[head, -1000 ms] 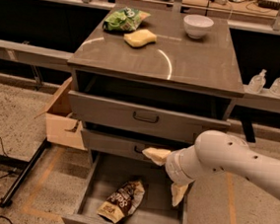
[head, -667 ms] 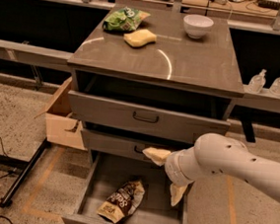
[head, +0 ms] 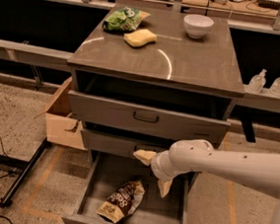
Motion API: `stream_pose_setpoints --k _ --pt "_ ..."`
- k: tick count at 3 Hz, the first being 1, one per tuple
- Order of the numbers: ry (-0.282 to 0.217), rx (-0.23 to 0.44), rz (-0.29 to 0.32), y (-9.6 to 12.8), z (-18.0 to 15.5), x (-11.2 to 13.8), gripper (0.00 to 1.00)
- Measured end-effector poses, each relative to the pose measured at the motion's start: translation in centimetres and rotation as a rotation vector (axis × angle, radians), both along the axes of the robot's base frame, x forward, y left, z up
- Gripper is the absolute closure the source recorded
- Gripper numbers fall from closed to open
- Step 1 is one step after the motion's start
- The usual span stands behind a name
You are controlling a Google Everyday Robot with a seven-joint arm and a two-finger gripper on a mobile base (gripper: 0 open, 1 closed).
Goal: Pick brown chip bag from bottom drawer and place on counter
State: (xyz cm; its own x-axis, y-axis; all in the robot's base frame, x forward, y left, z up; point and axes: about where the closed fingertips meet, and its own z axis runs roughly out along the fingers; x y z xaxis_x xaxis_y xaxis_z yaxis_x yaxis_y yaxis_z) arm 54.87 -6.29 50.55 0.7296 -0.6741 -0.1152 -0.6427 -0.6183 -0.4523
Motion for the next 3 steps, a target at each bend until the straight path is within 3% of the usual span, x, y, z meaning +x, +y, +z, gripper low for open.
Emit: stream_pose_setpoints --k 1,2,3 --pt "0.014 -0.067 0.036 1.2 -5.4 2.7 0.0" --pt "0.056 -0.129 0.03 1.2 -10.4 4.4 0.0" --pt "0.124 -0.109 -0.04 1.8 -16.3 3.7 0.0"
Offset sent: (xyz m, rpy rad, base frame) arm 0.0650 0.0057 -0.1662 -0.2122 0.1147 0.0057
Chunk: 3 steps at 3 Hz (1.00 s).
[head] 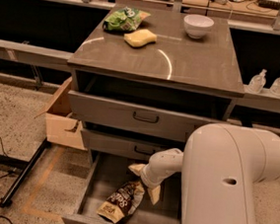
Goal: Pick brown chip bag from bottom drawer and place on counter
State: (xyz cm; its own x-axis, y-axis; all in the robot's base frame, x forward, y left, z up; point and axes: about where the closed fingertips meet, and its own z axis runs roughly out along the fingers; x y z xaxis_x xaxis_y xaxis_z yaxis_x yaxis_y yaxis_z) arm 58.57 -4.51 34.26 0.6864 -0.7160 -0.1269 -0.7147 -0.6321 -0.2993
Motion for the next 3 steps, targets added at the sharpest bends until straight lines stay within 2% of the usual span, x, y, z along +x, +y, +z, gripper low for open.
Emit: stream_pose_setpoints --k 1,2,3 --pt "-0.011 0.01 -0.004 0.3 0.0 0.2 0.0" --pt "0.001 0.048 -0.024 0.5 -1.8 0.4 0.0" --pt "0.017 0.075 0.025 2.4 -5.0 0.7 0.0"
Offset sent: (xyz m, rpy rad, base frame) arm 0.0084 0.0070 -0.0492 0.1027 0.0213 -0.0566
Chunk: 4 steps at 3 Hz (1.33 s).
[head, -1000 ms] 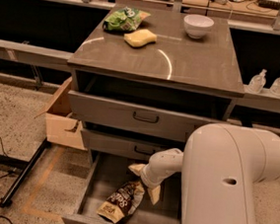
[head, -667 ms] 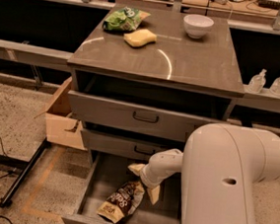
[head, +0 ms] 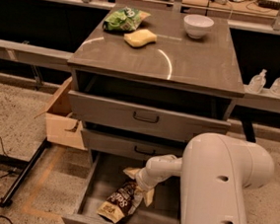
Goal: Pick brown chip bag from bottom drawer and place on counter
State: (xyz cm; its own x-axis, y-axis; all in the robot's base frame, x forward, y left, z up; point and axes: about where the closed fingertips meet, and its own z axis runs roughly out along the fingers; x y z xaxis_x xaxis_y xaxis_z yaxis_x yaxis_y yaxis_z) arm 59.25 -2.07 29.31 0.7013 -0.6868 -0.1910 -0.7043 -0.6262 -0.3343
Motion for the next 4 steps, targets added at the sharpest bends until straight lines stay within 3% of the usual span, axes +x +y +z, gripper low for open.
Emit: stream_pose_setpoints --k 3,4 --pt "-0.005 0.065 0.138 5.3 -8.4 -0.1 0.0" --pt "0.016 0.07 0.161 6.1 -11.2 -0.3 0.0"
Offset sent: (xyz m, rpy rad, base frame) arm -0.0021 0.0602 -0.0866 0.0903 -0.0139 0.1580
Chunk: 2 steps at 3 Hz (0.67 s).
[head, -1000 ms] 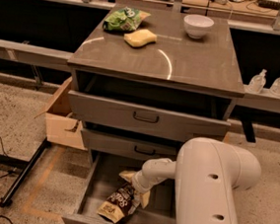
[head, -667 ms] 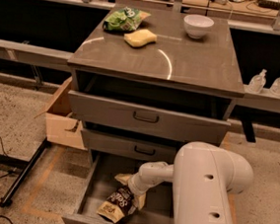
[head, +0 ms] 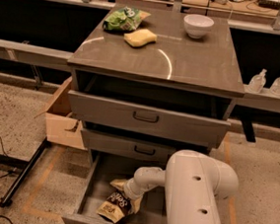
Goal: Pick brown chip bag from bottom drawer and place on counter
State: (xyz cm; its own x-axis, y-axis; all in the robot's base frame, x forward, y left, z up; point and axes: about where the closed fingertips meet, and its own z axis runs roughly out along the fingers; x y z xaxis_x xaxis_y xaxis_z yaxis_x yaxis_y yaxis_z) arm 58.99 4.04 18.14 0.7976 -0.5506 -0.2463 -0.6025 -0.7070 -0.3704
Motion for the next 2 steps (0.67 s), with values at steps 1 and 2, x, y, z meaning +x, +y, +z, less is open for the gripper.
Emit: stream_pose_setpoints --k 1,2 --pt "0.024 0.022 0.022 1.1 -2.0 0.0 0.18" --pt "0.063 0.05 0.017 1.4 -3.3 -0.3 0.41"
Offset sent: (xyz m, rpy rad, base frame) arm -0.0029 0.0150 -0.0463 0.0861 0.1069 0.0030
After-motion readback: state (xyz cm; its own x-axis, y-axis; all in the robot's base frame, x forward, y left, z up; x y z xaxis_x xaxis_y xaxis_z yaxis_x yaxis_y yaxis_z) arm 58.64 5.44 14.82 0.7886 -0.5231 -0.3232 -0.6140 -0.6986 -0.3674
